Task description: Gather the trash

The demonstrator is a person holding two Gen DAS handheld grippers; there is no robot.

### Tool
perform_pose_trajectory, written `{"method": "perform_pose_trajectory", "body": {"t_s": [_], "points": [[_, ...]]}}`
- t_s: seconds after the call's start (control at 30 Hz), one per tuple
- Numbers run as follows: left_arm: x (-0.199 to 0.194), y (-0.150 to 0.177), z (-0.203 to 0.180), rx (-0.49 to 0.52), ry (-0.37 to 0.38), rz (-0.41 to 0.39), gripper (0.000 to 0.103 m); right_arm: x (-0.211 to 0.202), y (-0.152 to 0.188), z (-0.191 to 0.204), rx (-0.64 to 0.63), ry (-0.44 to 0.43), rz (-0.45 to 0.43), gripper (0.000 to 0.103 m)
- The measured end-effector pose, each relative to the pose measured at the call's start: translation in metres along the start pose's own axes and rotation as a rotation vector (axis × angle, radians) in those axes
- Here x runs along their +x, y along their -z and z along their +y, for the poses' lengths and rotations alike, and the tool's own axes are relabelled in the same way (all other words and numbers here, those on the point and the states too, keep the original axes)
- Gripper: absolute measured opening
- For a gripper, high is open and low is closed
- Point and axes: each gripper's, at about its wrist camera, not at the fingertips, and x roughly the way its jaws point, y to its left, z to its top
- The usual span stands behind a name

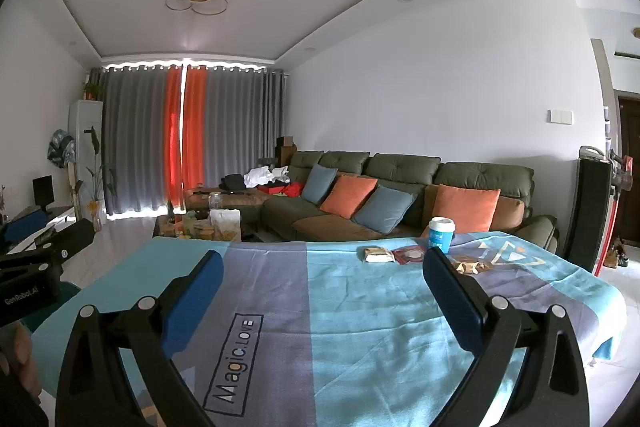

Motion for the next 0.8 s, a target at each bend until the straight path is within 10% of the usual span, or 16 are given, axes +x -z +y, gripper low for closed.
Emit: {"method": "perform_pose_trajectory", "body": {"t_s": [0.8], "points": [[-0.0009,0.0024,-0.0019,-0.006,0.008,0.009,0.098,0.0017,-0.0026,0.001,-0.016,-0.014,-0.01,0.096]]}}
